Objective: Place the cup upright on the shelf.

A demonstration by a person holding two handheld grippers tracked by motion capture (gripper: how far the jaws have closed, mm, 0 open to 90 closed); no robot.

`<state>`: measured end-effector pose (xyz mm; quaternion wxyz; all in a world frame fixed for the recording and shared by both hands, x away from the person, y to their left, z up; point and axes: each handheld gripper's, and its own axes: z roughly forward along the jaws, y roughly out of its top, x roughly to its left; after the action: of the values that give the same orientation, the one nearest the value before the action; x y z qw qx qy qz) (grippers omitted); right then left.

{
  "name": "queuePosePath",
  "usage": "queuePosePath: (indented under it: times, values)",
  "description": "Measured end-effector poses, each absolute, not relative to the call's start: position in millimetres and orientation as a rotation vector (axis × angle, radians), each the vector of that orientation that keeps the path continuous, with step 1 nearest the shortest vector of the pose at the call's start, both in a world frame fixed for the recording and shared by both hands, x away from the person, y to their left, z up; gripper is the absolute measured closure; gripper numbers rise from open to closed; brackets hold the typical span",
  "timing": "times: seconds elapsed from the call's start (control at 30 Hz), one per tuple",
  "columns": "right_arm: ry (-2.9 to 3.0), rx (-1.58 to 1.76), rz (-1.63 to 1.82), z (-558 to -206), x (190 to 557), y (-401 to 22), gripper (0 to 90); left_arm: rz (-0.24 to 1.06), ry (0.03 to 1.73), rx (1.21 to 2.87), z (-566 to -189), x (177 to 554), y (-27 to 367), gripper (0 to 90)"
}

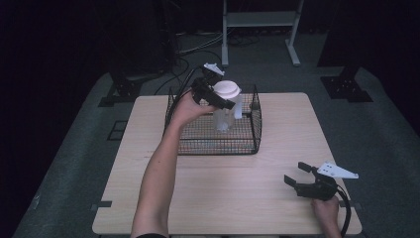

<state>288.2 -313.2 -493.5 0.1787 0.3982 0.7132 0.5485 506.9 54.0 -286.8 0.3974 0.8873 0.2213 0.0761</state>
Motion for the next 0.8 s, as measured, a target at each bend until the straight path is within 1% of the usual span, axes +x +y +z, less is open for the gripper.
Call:
queuePosePath:
  times: [0.3,0.5,0.8]
  values:
    - [2.013,1.127,1.552,-493,288,-314,12.8,0.197,0.608,2.269,-304,519,52,5.3]
    - [2.013,1.128,1.555,-493,288,-313,12.9,0.175,0.651,2.273,-326,525,54,5.3]
    - [2.014,1.127,1.552,-493,288,-313,12.8,0.182,0.708,2.259,-350,530,57,5.3]
